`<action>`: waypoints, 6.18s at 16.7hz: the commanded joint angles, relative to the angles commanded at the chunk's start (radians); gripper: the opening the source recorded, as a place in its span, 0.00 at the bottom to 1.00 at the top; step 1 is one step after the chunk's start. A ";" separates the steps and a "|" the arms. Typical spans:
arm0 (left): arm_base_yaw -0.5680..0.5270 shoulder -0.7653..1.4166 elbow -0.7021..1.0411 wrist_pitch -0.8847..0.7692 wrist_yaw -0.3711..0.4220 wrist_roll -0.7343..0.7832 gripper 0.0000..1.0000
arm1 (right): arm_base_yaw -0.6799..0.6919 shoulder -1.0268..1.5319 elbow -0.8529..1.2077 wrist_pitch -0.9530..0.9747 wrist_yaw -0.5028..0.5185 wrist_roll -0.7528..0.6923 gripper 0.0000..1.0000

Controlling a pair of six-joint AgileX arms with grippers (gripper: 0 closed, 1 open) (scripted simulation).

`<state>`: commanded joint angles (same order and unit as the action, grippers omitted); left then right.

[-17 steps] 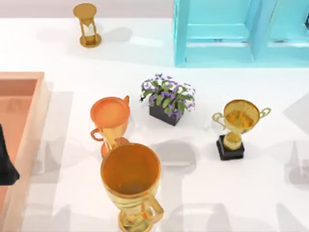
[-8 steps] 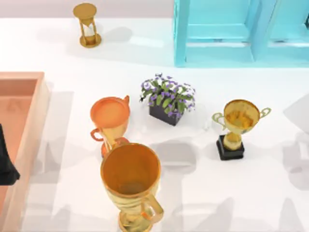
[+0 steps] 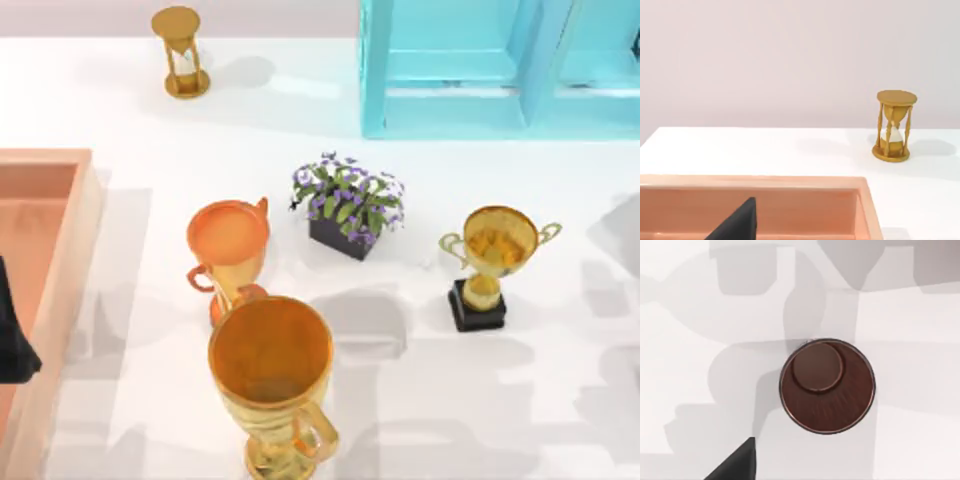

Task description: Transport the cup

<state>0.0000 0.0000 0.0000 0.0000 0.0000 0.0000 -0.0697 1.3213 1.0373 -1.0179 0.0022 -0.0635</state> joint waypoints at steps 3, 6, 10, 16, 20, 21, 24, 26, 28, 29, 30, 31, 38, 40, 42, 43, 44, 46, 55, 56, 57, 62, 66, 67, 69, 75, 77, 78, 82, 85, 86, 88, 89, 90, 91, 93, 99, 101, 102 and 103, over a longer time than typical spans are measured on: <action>0.000 0.000 0.000 0.000 0.000 0.000 1.00 | -0.011 0.174 0.153 -0.148 -0.001 -0.009 1.00; 0.000 0.000 0.000 0.000 0.000 0.000 1.00 | -0.018 0.264 0.243 -0.237 -0.002 -0.014 1.00; 0.000 0.000 0.000 0.000 0.000 0.000 1.00 | -0.019 0.277 0.258 -0.251 -0.002 -0.015 1.00; 0.000 0.000 0.000 0.000 0.000 0.000 1.00 | -0.016 0.294 0.192 -0.176 -0.002 -0.011 1.00; 0.000 0.000 0.000 0.000 0.000 0.000 1.00 | -0.016 0.340 0.058 0.027 -0.002 -0.010 1.00; 0.000 0.000 0.000 0.000 0.000 0.000 1.00 | -0.015 0.352 0.023 0.073 -0.002 -0.010 1.00; 0.000 0.000 0.000 0.000 0.000 0.000 1.00 | -0.015 0.376 -0.041 0.149 -0.002 -0.010 1.00; 0.000 0.000 0.000 0.000 0.000 0.000 1.00 | -0.015 0.378 -0.045 0.152 -0.002 -0.010 1.00; 0.000 0.000 0.000 0.000 0.000 0.000 1.00 | -0.015 0.378 -0.045 0.152 -0.002 -0.010 1.00; 0.000 0.000 0.000 0.000 0.000 0.000 1.00 | -0.015 0.378 -0.045 0.152 -0.002 -0.010 0.92; 0.000 0.000 0.000 0.000 0.000 0.000 1.00 | -0.015 0.378 -0.045 0.152 -0.002 -0.010 0.85; 0.000 0.000 0.000 0.000 0.000 0.000 1.00 | -0.015 0.378 -0.045 0.152 -0.002 -0.010 0.77; 0.000 0.000 0.000 0.000 0.000 0.000 1.00 | -0.015 0.378 -0.045 0.152 -0.002 -0.010 0.25; 0.000 0.000 0.000 0.000 0.000 0.000 1.00 | -0.015 0.378 -0.045 0.152 -0.002 -0.010 0.10; 0.000 0.000 0.000 0.000 0.000 0.000 1.00 | -0.015 0.378 -0.045 0.152 -0.002 -0.010 0.00; 0.000 0.000 0.000 0.000 0.000 0.000 1.00 | -0.015 0.378 -0.045 0.152 -0.002 -0.010 0.00; 0.000 0.000 0.000 0.000 0.000 0.000 1.00 | -0.015 0.378 -0.045 0.152 -0.002 -0.010 0.00; 0.000 0.000 0.000 0.000 0.000 0.000 1.00 | -0.015 0.378 -0.045 0.152 -0.002 -0.010 0.00; 0.000 0.000 0.000 0.000 0.000 0.000 1.00 | -0.126 0.402 -0.043 0.056 -0.026 -0.060 0.00; 0.000 0.000 0.000 0.000 0.000 0.000 1.00 | -0.179 0.412 -0.037 0.017 -0.035 -0.085 0.00; 0.000 0.000 0.000 0.000 0.000 0.000 1.00 | -0.241 0.423 -0.027 -0.024 -0.043 -0.115 0.00; 0.000 0.000 0.000 0.000 0.000 0.000 1.00 | -0.548 0.511 0.120 -0.186 -0.054 -0.321 0.00; 0.000 0.000 0.000 0.000 0.000 0.000 1.00 | -0.671 0.591 0.357 -0.214 -0.023 -0.511 0.00; 0.000 0.000 0.000 0.000 0.000 0.000 1.00 | -0.685 0.607 0.418 -0.210 -0.012 -0.554 0.00; 0.000 0.000 0.000 0.000 0.000 0.000 1.00 | -0.698 0.630 0.515 -0.191 0.010 -0.625 0.00; 0.000 0.000 0.000 0.000 0.000 0.000 1.00 | -0.694 0.643 0.589 -0.163 0.032 -0.684 0.00; 0.000 0.000 0.000 0.000 0.000 0.000 1.00 | -0.693 0.639 0.584 -0.160 0.031 -0.683 0.00; 0.000 0.000 0.000 0.000 0.000 0.000 1.00 | -0.691 0.643 0.571 -0.146 0.031 -0.683 0.00; 0.000 0.000 0.000 0.000 0.000 0.000 1.00 | -0.685 0.666 0.475 -0.021 0.031 -0.679 0.00; 0.000 0.000 0.000 0.000 0.000 0.000 1.00 | -0.683 0.686 0.403 0.069 0.032 -0.674 0.00; 0.000 0.000 0.000 0.000 0.000 0.000 1.00 | -0.683 0.689 0.393 0.079 0.033 -0.673 0.00; 0.000 0.000 0.000 0.000 0.000 0.000 1.00 | -0.683 0.689 0.392 0.080 0.033 -0.673 0.00; 0.000 0.000 0.000 0.000 0.000 0.000 1.00 | -0.683 0.689 0.392 0.080 0.033 -0.673 0.00; 0.000 0.000 0.000 0.000 0.000 0.000 1.00 | -0.683 0.689 0.392 0.080 0.033 -0.673 0.08; 0.000 0.000 0.000 0.000 0.000 0.000 1.00 | -0.683 0.689 0.392 0.080 0.033 -0.673 0.15; 0.000 0.000 0.000 0.000 0.000 0.000 1.00 | -0.683 0.689 0.392 0.080 0.033 -0.673 0.30; 0.000 0.000 0.000 0.000 0.000 0.000 1.00 | -0.683 0.689 0.392 0.080 0.033 -0.673 0.75; 0.000 0.000 0.000 0.000 0.000 0.000 1.00 | -0.683 0.689 0.392 0.080 0.033 -0.673 0.90; 0.000 0.000 0.000 0.000 0.000 0.000 1.00 | -0.683 0.689 0.392 0.080 0.033 -0.673 0.98; 0.000 0.000 0.000 0.000 0.000 0.000 1.00 | -0.683 0.689 0.392 0.080 0.033 -0.673 1.00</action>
<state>0.0000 0.0000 0.0000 0.0000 0.0000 0.0000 -0.7529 2.0106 1.4293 -0.9378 0.0348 -0.7362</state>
